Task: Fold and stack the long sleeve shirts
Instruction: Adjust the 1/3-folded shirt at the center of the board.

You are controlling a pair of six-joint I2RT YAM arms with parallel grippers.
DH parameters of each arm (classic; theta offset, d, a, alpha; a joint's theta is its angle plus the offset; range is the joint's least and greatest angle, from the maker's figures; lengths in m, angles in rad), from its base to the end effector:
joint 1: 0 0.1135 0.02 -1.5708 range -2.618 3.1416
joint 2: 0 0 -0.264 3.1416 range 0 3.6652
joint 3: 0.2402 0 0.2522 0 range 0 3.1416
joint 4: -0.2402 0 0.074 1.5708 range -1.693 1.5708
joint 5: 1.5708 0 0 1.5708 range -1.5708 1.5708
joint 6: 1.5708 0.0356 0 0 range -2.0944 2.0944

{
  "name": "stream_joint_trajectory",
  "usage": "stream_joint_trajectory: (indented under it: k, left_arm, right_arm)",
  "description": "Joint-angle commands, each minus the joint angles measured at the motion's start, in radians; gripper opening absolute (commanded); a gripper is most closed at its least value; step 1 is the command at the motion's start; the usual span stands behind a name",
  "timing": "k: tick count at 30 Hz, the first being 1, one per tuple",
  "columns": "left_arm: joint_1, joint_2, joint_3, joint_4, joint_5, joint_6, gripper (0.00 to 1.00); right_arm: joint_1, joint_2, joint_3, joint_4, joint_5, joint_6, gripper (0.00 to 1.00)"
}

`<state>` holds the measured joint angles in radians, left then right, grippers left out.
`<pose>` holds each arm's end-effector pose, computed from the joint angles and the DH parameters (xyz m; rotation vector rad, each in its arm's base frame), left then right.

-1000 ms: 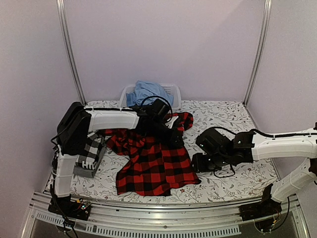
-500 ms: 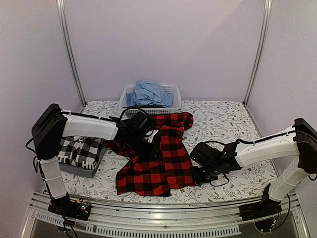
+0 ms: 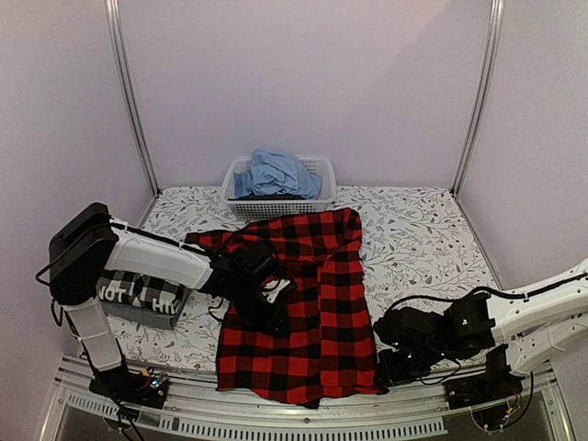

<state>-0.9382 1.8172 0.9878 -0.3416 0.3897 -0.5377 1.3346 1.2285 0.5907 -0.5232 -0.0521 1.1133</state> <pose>0.1876 -0.2787 0.1309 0.7118 2.9060 -0.8440 0.0468 0.2022 0.1640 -0.3462 2.9694 0.6107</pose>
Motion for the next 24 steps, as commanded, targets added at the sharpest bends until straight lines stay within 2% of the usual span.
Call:
stream_joint_trajectory:
  k: [1, 5, 8, 12, 16, 20, 24]
  left_arm:
    - [-0.055, -0.059, -0.082, -0.003, 0.001, -0.057, 0.26]
    - [-0.065, -0.107, -0.098, -0.028, -0.025, -0.07, 0.27]
    - [-0.055, -0.154, -0.065, -0.083, -0.106, -0.066, 0.27]
    - [0.015, -0.237, -0.007, -0.153, -0.252, -0.083, 0.27]
    - [0.137, -0.312, 0.013, -0.203, -0.382, -0.103, 0.27]
    - [0.294, -0.355, 0.01, -0.206, -0.463, -0.089, 0.3]
    - [0.439, -0.336, -0.002, -0.157, -0.442, -0.044, 0.32]
  right_arm:
    - [0.015, -0.015, 0.059, -0.038, 0.036, 0.09, 0.18]
    - [-0.028, -0.014, 0.169, -0.133, 0.173, 0.044, 0.41]
    - [-0.125, -0.043, 0.214, -0.147, 0.245, -0.014, 0.49]
    - [-0.271, -0.046, 0.295, -0.051, 0.301, -0.168, 0.5]
    - [-0.388, 0.047, 0.409, 0.143, 0.313, -0.329, 0.49]
    - [-0.525, 0.184, 0.461, 0.367, 0.151, -0.443, 0.43]
    - [-0.639, 0.354, 0.507, 0.51, -0.022, -0.484, 0.35]
